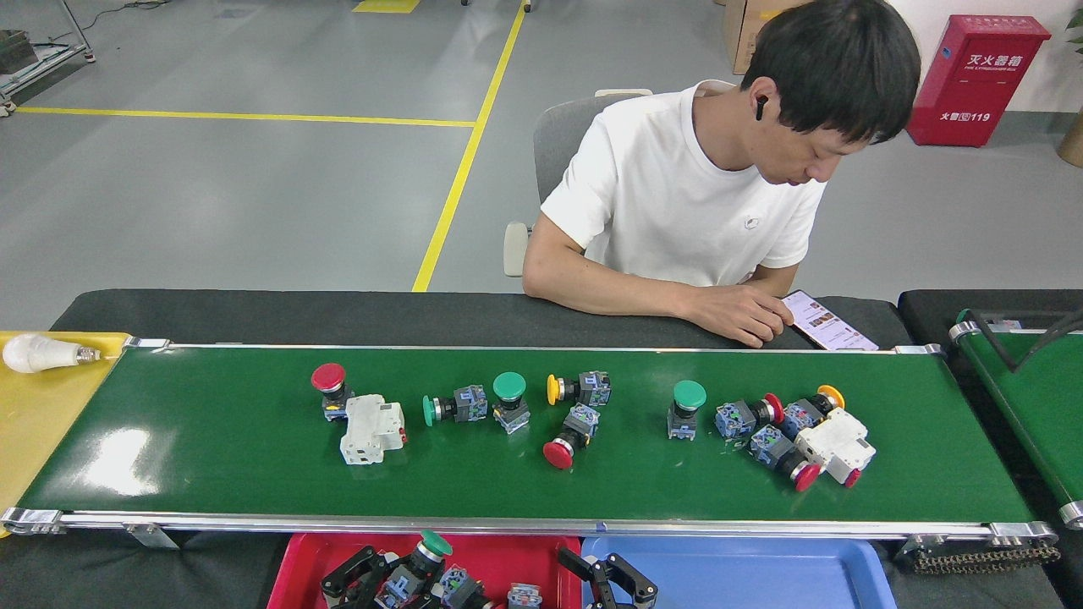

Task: Pick switch part from conveyor to tray

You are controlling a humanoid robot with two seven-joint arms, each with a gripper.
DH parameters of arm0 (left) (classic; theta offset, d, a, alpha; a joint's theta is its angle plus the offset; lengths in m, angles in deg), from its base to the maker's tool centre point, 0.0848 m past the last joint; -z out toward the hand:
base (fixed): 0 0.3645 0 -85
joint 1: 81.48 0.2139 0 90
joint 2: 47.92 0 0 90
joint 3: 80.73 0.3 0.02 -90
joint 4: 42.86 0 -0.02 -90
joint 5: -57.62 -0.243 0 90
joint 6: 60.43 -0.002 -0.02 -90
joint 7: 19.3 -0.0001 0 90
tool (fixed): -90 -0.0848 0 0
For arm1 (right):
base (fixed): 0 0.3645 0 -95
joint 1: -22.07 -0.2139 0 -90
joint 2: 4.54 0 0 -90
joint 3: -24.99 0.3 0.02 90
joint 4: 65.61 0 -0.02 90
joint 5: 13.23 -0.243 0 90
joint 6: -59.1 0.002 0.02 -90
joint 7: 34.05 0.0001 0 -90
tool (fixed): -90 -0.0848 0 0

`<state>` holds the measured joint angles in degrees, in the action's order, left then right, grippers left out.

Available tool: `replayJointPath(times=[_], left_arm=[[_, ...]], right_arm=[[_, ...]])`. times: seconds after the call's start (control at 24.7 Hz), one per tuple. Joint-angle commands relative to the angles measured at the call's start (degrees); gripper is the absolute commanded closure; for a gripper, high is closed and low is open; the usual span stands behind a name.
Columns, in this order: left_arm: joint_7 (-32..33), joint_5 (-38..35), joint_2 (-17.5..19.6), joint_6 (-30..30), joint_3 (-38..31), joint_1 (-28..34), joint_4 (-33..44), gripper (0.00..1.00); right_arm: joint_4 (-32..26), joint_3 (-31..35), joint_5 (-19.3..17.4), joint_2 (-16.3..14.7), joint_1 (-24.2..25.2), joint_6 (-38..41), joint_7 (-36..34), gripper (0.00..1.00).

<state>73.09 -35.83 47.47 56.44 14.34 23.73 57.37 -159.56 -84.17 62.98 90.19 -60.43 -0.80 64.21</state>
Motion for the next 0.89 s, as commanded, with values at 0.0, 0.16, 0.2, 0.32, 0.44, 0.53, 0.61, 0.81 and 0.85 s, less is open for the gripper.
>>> replayJointPath(times=[0.0, 0.16, 0.2, 0.32, 0.44, 0.53, 0.61, 0.81, 0.85], left_arm=[[-0.6, 0.1, -0.5, -0.2, -0.7, -0.4, 0.7, 0.00], [-0.6, 1.8, -0.9, -0.2, -4.9, -0.8, 0.7, 0.00], [-0.6, 2.9, -1.0, -0.4, -6.1, -0.9, 0.7, 0.00], [-0.2, 9.9, -1.9, -0.7, -14.7, -1.0, 0.5, 0.00], [0.3, 13.1, -3.4, -1.0, -24.0, -1.1, -1.4, 0.00], [0.6, 13.3, -3.5, -2.0, -27.3, -1.2, -3.2, 0.00], [0.6, 13.3, -3.2, -2.2, -28.0, -1.7, -5.0, 0.00], [0.7, 11.1, -2.6, -3.5, -27.7, -6.9, -8.2, 0.00], [0.7, 9.2, -2.4, -4.4, -27.5, -8.7, -10.1, 0.00]], right_arm=[[-1.6, 1.1, -0.4, 0.5, -0.8, -2.2, -0.1, 0.01], [-4.8, 6.9, -0.4, 0.5, -1.6, -8.8, -0.3, 0.01], [-5.4, 8.5, -0.4, 0.4, -1.6, -9.9, -0.3, 0.01], [-6.1, 13.3, -0.3, -0.2, -1.1, -15.4, -0.9, 0.01], [-6.2, 16.7, 0.0, -1.9, 1.8, -18.6, -6.4, 0.01], [-7.3, 18.3, 0.0, -3.7, 5.1, -18.9, -10.1, 0.01], [-7.6, 19.3, 0.0, -4.1, 8.3, -18.9, -12.2, 0.01], [-7.6, 22.0, 0.0, -4.2, 13.7, -18.9, -14.0, 0.01], [-7.5, 22.3, 0.0, -4.4, 13.9, -18.9, -14.0, 0.01]])
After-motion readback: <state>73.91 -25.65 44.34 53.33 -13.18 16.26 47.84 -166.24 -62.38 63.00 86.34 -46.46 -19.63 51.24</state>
